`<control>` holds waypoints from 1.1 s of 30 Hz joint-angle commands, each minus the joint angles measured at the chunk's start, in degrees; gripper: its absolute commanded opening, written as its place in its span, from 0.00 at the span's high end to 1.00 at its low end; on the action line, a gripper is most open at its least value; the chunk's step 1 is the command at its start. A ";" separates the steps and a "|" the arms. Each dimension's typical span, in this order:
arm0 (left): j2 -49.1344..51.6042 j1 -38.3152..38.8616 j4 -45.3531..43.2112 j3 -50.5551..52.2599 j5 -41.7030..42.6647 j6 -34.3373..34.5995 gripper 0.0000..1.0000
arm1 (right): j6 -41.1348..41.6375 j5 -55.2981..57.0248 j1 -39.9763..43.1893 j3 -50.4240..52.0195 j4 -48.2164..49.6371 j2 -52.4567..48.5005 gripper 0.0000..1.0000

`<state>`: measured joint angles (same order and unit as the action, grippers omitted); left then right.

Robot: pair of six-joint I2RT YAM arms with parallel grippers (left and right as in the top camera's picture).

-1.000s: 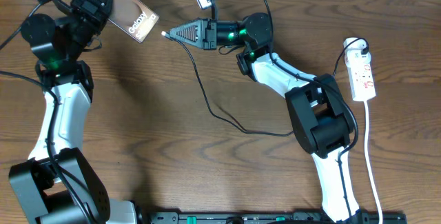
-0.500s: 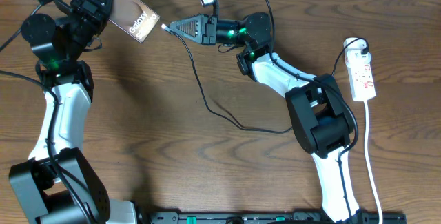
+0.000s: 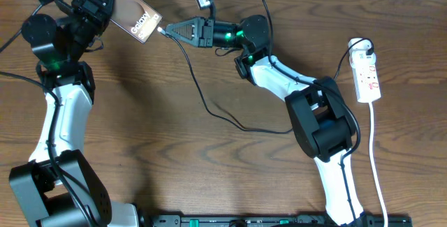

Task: Plug charger to phone and switch on socket
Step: 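Push the plug up into the phone's port with the right gripper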

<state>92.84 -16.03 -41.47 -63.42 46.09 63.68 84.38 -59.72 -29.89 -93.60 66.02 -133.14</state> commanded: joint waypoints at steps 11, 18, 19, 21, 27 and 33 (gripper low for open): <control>-1.09 1.01 0.76 -0.57 -1.46 -1.99 0.92 | 0.96 0.85 -0.26 -0.50 0.22 -0.24 0.99; -1.09 1.01 1.60 -0.57 -2.62 -2.05 0.93 | 0.96 0.70 -0.20 -0.50 0.22 -0.24 0.99; -1.09 1.01 1.60 -0.57 -2.62 -1.99 0.92 | 0.94 0.70 -0.22 -0.50 0.22 -0.24 0.99; -1.09 1.01 1.60 -0.57 -2.45 -1.57 0.92 | 0.94 0.72 -0.20 -0.50 0.22 -0.24 0.99; -1.09 1.01 1.57 -0.57 -2.38 -0.68 0.93 | 0.94 0.70 -0.15 -0.50 0.22 -0.24 0.99; -1.09 1.01 1.60 -0.57 -2.43 0.52 0.93 | 0.94 0.70 -0.15 -0.50 0.22 -0.24 0.99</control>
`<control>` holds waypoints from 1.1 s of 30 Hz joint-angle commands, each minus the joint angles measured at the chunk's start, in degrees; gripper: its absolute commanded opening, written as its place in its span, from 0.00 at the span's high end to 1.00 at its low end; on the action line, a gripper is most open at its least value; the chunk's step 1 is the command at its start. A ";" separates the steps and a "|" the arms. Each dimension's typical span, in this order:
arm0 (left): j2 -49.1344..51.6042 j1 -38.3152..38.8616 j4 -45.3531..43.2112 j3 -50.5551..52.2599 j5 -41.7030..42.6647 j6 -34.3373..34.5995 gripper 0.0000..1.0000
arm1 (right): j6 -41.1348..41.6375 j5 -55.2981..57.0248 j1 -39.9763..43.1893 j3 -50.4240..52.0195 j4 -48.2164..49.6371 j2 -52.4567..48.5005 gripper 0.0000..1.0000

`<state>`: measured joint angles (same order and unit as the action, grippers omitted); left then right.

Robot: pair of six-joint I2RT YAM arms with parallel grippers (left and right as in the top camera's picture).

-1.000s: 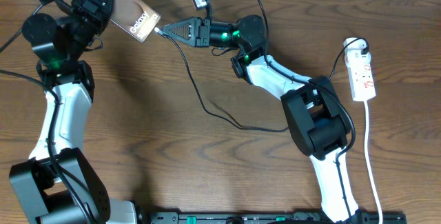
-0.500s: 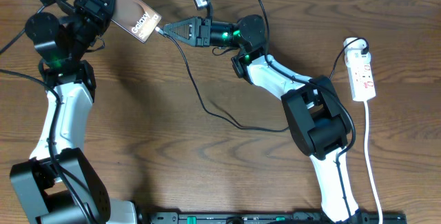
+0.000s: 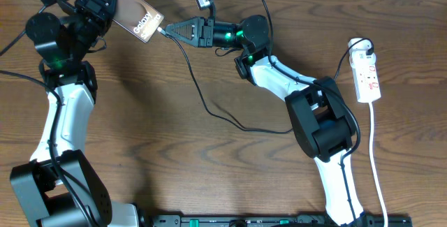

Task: Plug charger to phone and switch on socket
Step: 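Push the plug up into the phone's port with the right gripper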

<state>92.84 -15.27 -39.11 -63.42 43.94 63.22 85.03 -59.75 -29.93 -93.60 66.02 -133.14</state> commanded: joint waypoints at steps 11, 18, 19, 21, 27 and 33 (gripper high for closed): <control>-1.09 0.24 -0.55 -0.55 0.15 1.01 0.93 | 0.31 0.72 -0.11 -0.50 0.22 -0.24 0.99; -1.09 0.55 -0.55 -0.55 0.13 1.64 0.93 | 0.31 0.94 -0.07 -0.50 0.20 -0.24 0.99; -1.09 0.72 -0.55 -0.55 0.15 1.62 0.92 | 0.33 0.94 -0.07 -0.50 0.22 -0.24 0.99; -1.09 1.09 -0.55 -0.57 0.13 1.62 0.93 | 0.37 0.94 -0.07 -0.50 0.22 -0.24 0.99; -1.09 1.70 -0.55 -0.57 0.11 1.60 0.92 | 0.70 0.92 -0.07 -0.50 0.22 -0.24 0.99; -1.09 1.70 -0.13 -0.57 0.20 1.07 0.93 | 0.70 0.90 -0.07 -0.50 0.24 -0.24 0.99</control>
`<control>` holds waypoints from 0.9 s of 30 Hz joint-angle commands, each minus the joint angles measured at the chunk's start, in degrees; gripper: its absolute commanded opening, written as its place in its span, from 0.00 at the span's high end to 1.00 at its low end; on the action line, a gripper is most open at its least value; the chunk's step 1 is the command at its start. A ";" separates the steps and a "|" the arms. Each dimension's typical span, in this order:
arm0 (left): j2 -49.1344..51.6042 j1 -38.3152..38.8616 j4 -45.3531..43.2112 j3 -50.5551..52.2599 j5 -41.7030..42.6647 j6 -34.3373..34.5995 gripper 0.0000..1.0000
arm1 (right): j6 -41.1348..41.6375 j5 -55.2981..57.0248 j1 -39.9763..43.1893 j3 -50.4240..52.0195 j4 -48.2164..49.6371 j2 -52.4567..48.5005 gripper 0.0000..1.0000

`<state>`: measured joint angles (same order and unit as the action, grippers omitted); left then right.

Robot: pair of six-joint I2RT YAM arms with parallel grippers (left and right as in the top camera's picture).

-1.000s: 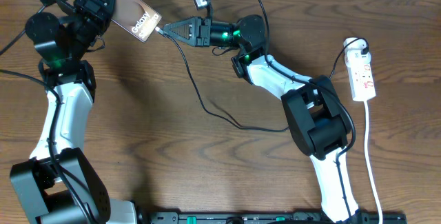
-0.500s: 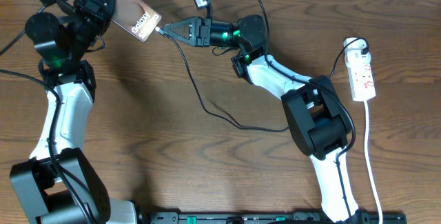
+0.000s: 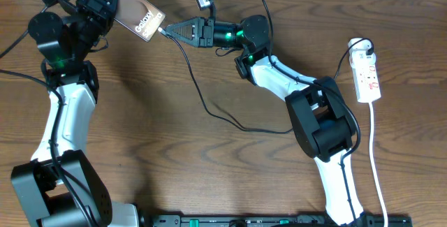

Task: Plug charger to phone and switch on socket
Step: 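Push the plug up into the phone's port with the right gripper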

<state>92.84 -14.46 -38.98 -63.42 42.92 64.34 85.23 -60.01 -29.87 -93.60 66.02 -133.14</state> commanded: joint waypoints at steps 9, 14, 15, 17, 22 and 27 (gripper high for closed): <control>-1.09 0.94 2.08 -0.57 1.18 -1.46 0.92 | 0.68 1.20 -0.11 -0.50 0.24 -0.24 0.99; -1.09 0.94 2.05 -0.57 1.18 -0.94 0.93 | 2.34 1.25 -0.11 -0.50 0.24 -0.24 0.99; -1.09 0.94 2.05 -0.57 1.18 -0.44 0.92 | 3.17 1.25 -0.11 -0.50 0.22 -0.24 0.99; -1.09 0.94 1.77 -0.57 1.18 -0.11 0.93 | 4.79 1.25 -0.11 -0.50 0.24 -0.24 0.99; -1.09 0.94 1.16 -0.57 1.18 -0.09 0.93 | 7.93 1.20 -0.13 -0.50 0.22 -0.24 0.99; -1.09 0.94 -0.15 -0.57 1.18 0.74 0.93 | 8.70 1.20 -0.13 -0.50 0.22 -0.24 0.99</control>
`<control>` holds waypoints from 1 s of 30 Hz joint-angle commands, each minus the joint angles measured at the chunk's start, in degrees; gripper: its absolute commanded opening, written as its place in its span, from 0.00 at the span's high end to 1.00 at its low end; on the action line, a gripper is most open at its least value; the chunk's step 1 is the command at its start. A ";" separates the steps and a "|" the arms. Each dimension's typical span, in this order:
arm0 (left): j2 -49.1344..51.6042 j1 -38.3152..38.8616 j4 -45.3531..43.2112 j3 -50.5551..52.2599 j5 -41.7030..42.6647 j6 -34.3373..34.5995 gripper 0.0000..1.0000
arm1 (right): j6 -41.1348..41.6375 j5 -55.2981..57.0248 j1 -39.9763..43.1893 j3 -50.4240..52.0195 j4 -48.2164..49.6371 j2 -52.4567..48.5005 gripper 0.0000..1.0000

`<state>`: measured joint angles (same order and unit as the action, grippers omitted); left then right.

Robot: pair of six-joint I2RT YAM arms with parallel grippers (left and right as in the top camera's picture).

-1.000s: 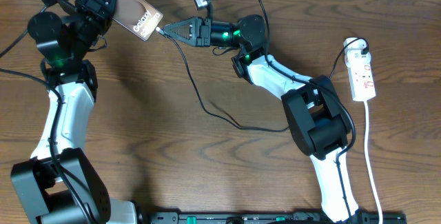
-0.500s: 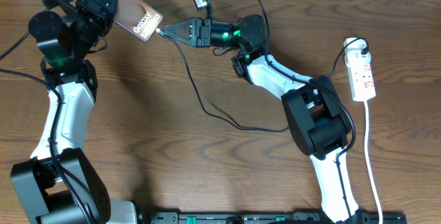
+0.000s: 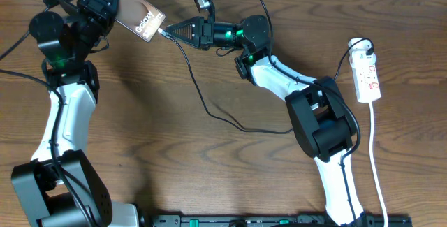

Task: Plug charger to phone and switch on socket
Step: 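Push the plug up into the phone's port with the right gripper, then open the right gripper and pull it back from the phone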

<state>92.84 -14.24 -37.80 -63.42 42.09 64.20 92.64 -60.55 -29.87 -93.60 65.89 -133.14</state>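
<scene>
A phone [image 3: 136,16] with a "Galaxy" label is held off the table at the top left, my left gripper [image 3: 105,3] shut on its upper end. My right gripper [image 3: 167,32] is shut on the charger plug, its tip touching the phone's lower right end. I cannot tell whether the plug is seated. The black cable [image 3: 199,87] hangs from the plug and loops across the table toward the right arm. A white socket strip [image 3: 368,73] lies at the far right with a white plug [image 3: 360,45] in its top end.
The socket strip's white cord [image 3: 376,157] runs down the right edge. The right arm's base [image 3: 325,126] stands between the cable loop and the strip. A black rail [image 3: 279,220] runs along the front edge.
The phone and left gripper sit a touch higher and further left. The right gripper has followed, its tip still against the phone's lower end.
At first the phone was held lower, with the plug tip at its lower end. Over the following moments the phone shifted up and left in small steps. The right gripper kept the plug against the phone's end throughout. The socket strip stayed put.
</scene>
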 commanded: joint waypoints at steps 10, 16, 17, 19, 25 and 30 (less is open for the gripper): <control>-1.09 1.22 -1.46 -0.57 2.34 0.81 0.93 | 1.62 1.75 -0.13 -0.50 0.37 -0.24 0.99; -1.09 1.36 -1.51 -0.57 2.38 0.79 0.92 | 1.36 1.46 -0.11 -0.50 0.83 -0.24 0.99; -1.09 1.29 -1.53 -0.57 2.36 0.76 0.92 | 0.74 1.14 -0.07 -0.50 0.74 -0.24 0.99; -1.09 1.03 -2.03 -0.57 2.21 0.76 0.93 | -2.19 0.33 0.24 -0.50 0.31 -0.24 0.99; -1.09 -0.87 -8.79 -0.57 2.27 3.43 0.93 | -16.28 -2.49 2.16 -0.50 -13.70 -0.24 0.99; -1.09 -2.36 -12.11 -0.57 3.74 6.01 0.93 | -26.95 -4.94 4.13 -0.50 -21.31 -0.24 0.99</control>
<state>92.84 -15.42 -48.34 -63.35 44.10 67.42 76.09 -63.09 -27.20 -93.69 45.41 -133.25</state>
